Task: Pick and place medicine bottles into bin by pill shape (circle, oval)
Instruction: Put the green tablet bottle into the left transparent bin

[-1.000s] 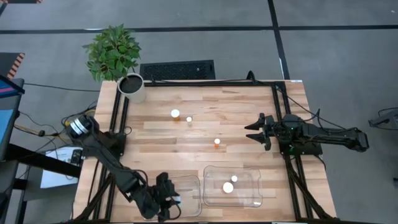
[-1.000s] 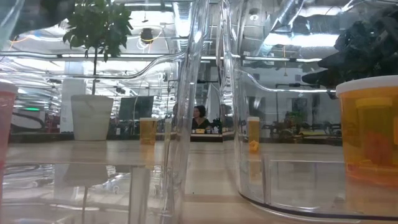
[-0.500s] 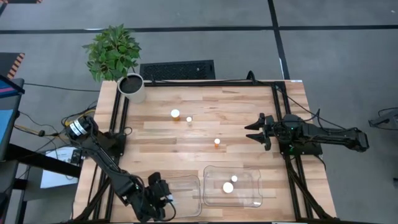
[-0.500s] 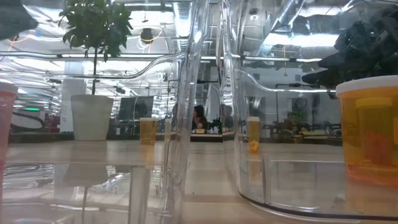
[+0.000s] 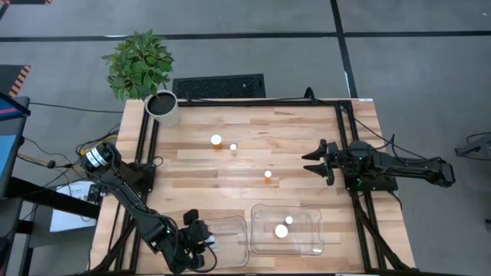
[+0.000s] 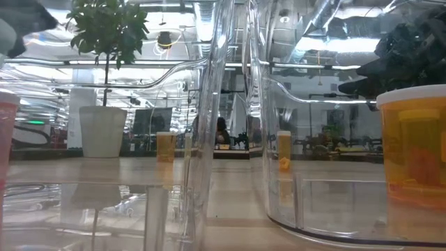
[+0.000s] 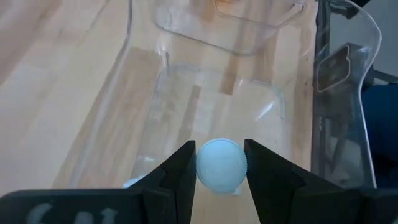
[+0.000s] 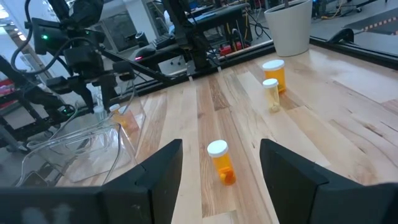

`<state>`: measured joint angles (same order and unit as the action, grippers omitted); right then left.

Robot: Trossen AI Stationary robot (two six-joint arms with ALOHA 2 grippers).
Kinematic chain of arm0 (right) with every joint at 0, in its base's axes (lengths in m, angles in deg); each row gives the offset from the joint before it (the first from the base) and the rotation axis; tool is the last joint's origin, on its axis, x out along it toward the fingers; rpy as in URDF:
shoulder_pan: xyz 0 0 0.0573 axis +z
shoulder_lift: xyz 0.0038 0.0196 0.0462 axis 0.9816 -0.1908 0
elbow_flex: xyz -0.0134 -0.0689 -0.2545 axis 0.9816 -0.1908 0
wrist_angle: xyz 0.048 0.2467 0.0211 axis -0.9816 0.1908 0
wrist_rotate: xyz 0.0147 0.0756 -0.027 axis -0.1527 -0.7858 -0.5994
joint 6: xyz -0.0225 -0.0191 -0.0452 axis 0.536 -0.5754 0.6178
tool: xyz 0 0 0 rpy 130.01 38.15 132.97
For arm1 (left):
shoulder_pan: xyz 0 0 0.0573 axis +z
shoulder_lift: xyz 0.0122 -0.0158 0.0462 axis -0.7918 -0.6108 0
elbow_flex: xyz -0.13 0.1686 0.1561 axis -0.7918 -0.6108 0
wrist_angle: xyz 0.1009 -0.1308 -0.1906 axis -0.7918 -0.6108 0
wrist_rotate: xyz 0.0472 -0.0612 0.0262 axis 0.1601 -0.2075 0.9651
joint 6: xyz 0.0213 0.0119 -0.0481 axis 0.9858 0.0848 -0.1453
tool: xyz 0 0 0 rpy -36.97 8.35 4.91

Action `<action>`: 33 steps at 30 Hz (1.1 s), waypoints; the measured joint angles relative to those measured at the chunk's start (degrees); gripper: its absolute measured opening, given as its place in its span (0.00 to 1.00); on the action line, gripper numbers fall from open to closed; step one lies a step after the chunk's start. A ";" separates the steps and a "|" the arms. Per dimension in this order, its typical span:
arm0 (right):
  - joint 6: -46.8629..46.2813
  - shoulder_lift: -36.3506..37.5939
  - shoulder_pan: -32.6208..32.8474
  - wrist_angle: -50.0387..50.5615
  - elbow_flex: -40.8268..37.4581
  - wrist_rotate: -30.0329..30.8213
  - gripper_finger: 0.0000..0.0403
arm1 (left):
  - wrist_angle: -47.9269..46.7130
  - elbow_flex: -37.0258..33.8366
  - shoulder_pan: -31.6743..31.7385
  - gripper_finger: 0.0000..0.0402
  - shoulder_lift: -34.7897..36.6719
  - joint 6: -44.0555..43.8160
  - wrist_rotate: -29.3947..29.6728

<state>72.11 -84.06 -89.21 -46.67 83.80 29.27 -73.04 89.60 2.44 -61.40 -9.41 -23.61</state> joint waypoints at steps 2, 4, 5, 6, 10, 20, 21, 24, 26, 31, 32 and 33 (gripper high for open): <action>0.00 0.00 0.01 0.00 0.01 0.00 0.56 | 0.00 0.00 0.00 0.28 0.00 0.52 0.62; 0.00 0.00 0.02 0.00 -0.01 0.00 0.56 | 0.01 0.00 0.02 0.28 0.00 0.93 0.81; 0.00 0.00 0.00 0.00 0.00 0.00 0.56 | 0.00 0.00 0.02 0.28 0.00 0.93 0.99; 0.00 0.00 0.00 0.00 -0.01 0.00 0.56 | 0.01 0.00 0.01 0.28 0.00 0.94 1.18; 0.00 0.00 0.01 0.00 0.01 0.00 0.56 | 0.03 0.00 0.02 0.28 0.00 1.41 3.67; 0.00 0.00 0.00 0.00 0.01 0.00 0.56 | 4.74 0.04 2.13 0.28 -0.90 9.12 9.73; 0.00 -0.02 0.00 0.00 -0.01 0.00 0.56 | 4.72 0.04 2.41 0.28 -1.64 9.63 9.82; 0.00 -0.01 0.00 0.00 0.01 0.00 0.56 | 5.91 0.02 3.73 0.28 -4.05 10.25 9.04; 0.00 0.00 0.00 0.00 0.00 0.00 0.56 | 6.40 0.02 4.41 0.28 -4.55 10.36 8.32; 0.00 -0.02 -0.01 0.00 -0.01 0.00 0.56 | 6.79 0.02 4.67 0.28 -4.57 11.18 9.34; 0.00 0.00 0.02 0.00 -0.01 0.00 0.56 | 6.94 0.02 4.66 0.28 -4.57 11.31 9.28; 0.00 0.00 -0.01 0.00 0.01 0.02 0.56 | 6.87 0.02 4.71 0.28 -4.57 11.35 8.81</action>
<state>72.11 -84.06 -89.22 -46.67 83.81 29.29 -66.17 89.62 7.15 -65.96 1.93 -14.81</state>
